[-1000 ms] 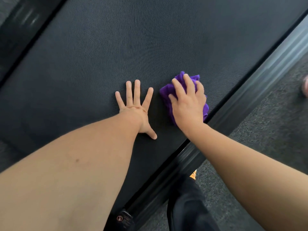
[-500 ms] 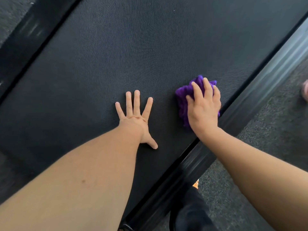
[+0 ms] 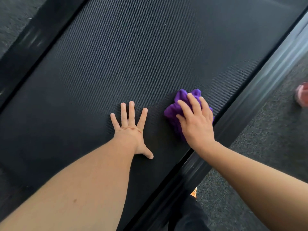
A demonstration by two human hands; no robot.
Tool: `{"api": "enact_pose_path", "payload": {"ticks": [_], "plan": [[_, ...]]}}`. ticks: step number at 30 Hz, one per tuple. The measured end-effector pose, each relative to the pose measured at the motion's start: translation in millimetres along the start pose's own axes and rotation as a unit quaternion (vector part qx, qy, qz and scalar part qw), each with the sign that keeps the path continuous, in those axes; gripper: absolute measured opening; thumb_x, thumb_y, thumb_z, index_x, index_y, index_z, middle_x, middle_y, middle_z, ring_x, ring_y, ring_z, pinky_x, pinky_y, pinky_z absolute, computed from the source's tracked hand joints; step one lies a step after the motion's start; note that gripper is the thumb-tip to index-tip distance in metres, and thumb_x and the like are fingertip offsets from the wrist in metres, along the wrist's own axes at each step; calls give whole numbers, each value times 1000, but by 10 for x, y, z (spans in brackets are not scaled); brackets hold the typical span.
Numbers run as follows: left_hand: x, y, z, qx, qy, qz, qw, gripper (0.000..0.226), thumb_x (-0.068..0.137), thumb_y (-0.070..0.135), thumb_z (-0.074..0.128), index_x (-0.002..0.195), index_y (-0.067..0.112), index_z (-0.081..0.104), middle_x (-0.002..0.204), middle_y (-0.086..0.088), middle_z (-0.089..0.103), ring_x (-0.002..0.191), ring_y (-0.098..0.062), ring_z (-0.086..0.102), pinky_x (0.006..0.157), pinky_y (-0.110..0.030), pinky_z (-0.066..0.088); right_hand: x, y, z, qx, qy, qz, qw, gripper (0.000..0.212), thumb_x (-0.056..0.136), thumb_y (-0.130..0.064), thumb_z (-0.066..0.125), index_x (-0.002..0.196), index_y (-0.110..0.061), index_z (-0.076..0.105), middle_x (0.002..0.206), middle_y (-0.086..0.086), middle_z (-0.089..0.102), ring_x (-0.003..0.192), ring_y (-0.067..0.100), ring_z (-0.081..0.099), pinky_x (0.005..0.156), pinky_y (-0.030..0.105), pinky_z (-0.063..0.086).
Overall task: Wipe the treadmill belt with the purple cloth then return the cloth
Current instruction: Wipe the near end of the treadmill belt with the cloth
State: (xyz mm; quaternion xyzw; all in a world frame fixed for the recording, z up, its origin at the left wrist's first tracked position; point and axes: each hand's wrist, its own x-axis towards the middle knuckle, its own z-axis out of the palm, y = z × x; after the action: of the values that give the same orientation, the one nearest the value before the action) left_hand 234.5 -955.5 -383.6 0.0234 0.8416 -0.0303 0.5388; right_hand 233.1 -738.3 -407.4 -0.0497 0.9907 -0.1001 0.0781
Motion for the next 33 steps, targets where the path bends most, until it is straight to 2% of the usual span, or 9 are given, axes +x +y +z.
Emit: {"api": "enact_pose_path", "payload": {"ticks": [3, 7, 10, 15, 19, 22, 24, 29, 33], "plan": [[-4, -2, -3, 0, -2, 3, 1000, 163, 48, 91, 69, 119, 24, -61, 123, -24, -69, 118, -49, -60, 109, -76, -16, 215, 13, -9, 52, 43, 111, 992, 42, 99, -35, 51, 139, -19, 52, 155, 10, 37, 139, 42, 30, 116, 52, 25], [6, -2, 5, -2, 0, 3, 1000, 164, 47, 91, 69, 120, 24, -61, 123, -23, -70, 118, -49, -60, 108, -76, -20, 620, -154, -97, 116, 49, 249, 960, 47, 101, -40, 44, 145, -25, 43, 161, 0, 25, 146, 33, 17, 121, 44, 12], [8, 9, 12, -3, 9, 8, 1000, 164, 46, 92, 69, 120, 24, -61, 124, -23, -69, 120, -49, -59, 108, -75, -19, 641, -192, -85, 101, 27, 208, 973, 50, 101, -43, 44, 147, -25, 40, 161, -1, 25, 147, 32, 14, 121, 45, 11], [-37, -57, 96, -9, 68, 33, 997, 164, 40, 99, 59, 130, 26, -57, 135, -21, -64, 127, -46, -56, 112, -73, -16, 336, 26, -88, 43, -6, 79, 996, 53, 100, -48, 44, 147, -24, 42, 159, 0, 30, 145, 37, 20, 118, 50, 22], [-70, 39, 20, -17, 150, 62, 987, 156, 50, 102, 50, 150, 20, -36, 154, -19, -45, 141, -39, -44, 120, -64, -10, 236, 19, -77, 22, -36, 104, 994, 59, 99, -57, 37, 151, -31, 32, 163, -2, 19, 148, 34, 11, 120, 47, 18], [10, 261, -283, -16, 197, 123, 973, 150, 55, 95, 59, 156, 21, -24, 160, -12, -37, 145, -32, -40, 122, -60, -9, 240, 6, -82, 25, -42, 118, 992, 58, 100, -57, 36, 152, -34, 28, 164, -4, 15, 149, 32, 8, 119, 47, 17], [103, 430, -526, -26, 219, 136, 966, 153, 52, 92, 66, 157, 21, -20, 160, -13, -36, 146, -31, -39, 122, -59, -11, 224, 15, -91, 26, -35, 118, 992, 56, 100, -53, 40, 152, -32, 31, 163, -2, 19, 148, 34, 13, 118, 49, 22], [280, 659, -1057, 17, 181, 108, 977, 173, 36, 87, 78, 152, 20, -32, 155, -24, -42, 143, -41, -40, 117, -68, -9, 132, 88, -71, 38, -9, 162, 986, 52, 99, -46, 47, 148, -29, 40, 160, 0, 28, 145, 36, 24, 115, 52, 28], [349, 789, -1242, -15, 120, 65, 991, 181, 27, 85, 81, 143, 26, -45, 149, -20, -51, 139, -40, -46, 112, -72, -12, 132, 123, -70, 56, -3, 184, 981, 52, 99, -47, 46, 147, -29, 41, 160, -1, 28, 145, 34, 23, 114, 50, 28]]}}
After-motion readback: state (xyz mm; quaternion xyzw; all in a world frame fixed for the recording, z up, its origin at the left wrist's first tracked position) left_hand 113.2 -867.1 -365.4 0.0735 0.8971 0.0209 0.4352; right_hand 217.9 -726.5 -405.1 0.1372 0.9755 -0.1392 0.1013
